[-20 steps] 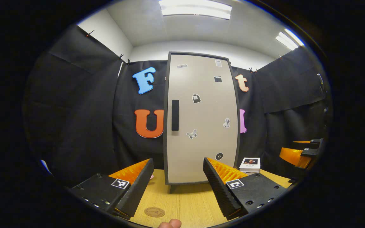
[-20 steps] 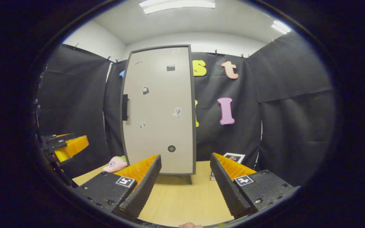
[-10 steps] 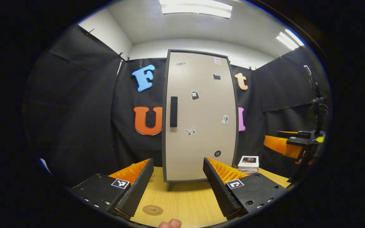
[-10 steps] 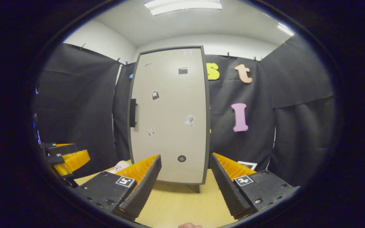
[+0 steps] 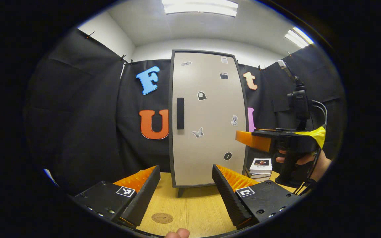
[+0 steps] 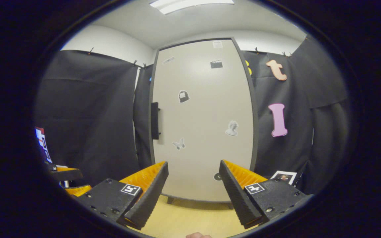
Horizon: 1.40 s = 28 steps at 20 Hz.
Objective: Open the cabinet door with the right hand, grasp the bottle in the cabinet with the left hand and place it on the coaster, then close the cabinet door with the right hand.
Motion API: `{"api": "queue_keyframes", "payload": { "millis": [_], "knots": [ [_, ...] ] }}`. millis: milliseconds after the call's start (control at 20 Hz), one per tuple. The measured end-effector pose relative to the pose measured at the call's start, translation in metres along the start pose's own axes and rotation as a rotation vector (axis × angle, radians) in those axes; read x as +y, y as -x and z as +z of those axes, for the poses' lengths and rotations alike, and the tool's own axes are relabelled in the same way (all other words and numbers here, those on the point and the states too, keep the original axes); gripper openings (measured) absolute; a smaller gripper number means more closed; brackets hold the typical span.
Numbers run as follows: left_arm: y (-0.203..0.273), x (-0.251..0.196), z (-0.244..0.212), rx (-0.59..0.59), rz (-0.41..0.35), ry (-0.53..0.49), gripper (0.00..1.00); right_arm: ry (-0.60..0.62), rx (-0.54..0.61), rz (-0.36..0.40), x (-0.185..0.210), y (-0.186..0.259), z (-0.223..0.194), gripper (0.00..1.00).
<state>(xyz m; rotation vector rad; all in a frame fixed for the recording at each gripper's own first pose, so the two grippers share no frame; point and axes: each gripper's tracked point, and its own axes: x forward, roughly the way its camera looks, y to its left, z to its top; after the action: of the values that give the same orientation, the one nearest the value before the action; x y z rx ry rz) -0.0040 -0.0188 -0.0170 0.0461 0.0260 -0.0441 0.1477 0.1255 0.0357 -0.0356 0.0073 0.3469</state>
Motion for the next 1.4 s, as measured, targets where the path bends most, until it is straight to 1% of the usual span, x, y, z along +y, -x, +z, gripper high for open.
{"api": "queue_keyframes", "payload": {
  "millis": [150,200,250,350,400,450,600,650,700,750,850,900,1100,1150,1200,1300,1400],
  "knots": [
    [-0.001,-0.001,0.001,-0.013,-0.001,0.002,0.95,0.008,0.024,0.047,0.016,-0.029,0.003,0.99],
    [0.0,0.001,0.001,-0.016,0.003,-0.005,0.95,0.013,0.023,0.064,0.021,-0.039,0.007,0.96],
    [-0.001,0.002,0.0,-0.013,0.007,-0.013,0.95,0.021,0.022,0.074,0.026,-0.05,0.012,1.0],
    [0.0,0.002,-0.001,-0.008,0.01,-0.015,0.95,0.025,0.024,0.095,0.037,-0.073,0.021,0.99],
    [0.001,0.002,-0.001,-0.008,0.012,-0.013,0.95,0.018,0.023,0.111,0.045,-0.086,0.025,0.96],
    [0.0,0.003,-0.002,-0.009,0.017,-0.012,0.95,0.011,0.023,0.124,0.051,-0.097,0.03,0.99],
    [0.002,0.004,0.0,-0.005,0.026,-0.009,0.95,0.009,0.022,0.135,0.064,-0.129,0.044,1.0],
    [0.002,0.005,-0.001,-0.001,0.028,-0.008,0.95,0.011,0.022,0.135,0.068,-0.138,0.047,0.95],
    [0.003,0.006,-0.002,0.003,0.034,-0.007,0.95,0.013,0.023,0.141,0.073,-0.148,0.05,0.99],
    [0.001,0.007,-0.004,0.009,0.036,-0.004,0.95,0.014,0.028,0.146,0.077,-0.156,0.052,0.96],
    [0.001,0.01,-0.004,0.017,0.044,0.001,0.95,0.012,0.04,0.158,0.084,-0.168,0.054,0.96],
    [0.001,0.011,-0.005,0.018,0.049,0.001,0.95,0.012,0.042,0.162,0.087,-0.173,0.053,1.0],
    [0.0,0.021,-0.005,0.014,0.073,0.0,0.95,0.03,0.048,0.166,0.097,-0.187,0.054,1.0],
    [0.0,0.023,-0.005,0.014,0.078,0.002,0.95,0.032,0.049,0.17,0.099,-0.19,0.054,0.96],
    [0.0,0.026,-0.006,0.014,0.082,0.002,0.95,0.031,0.051,0.173,0.102,-0.193,0.054,0.99],
    [0.001,0.029,-0.008,0.015,0.088,0.004,0.95,0.03,0.062,0.186,0.108,-0.197,0.052,0.99],
    [0.0,0.031,-0.008,0.016,0.092,0.005,0.95,0.037,0.075,0.18,0.11,-0.202,0.049,0.99]
  ]
}}
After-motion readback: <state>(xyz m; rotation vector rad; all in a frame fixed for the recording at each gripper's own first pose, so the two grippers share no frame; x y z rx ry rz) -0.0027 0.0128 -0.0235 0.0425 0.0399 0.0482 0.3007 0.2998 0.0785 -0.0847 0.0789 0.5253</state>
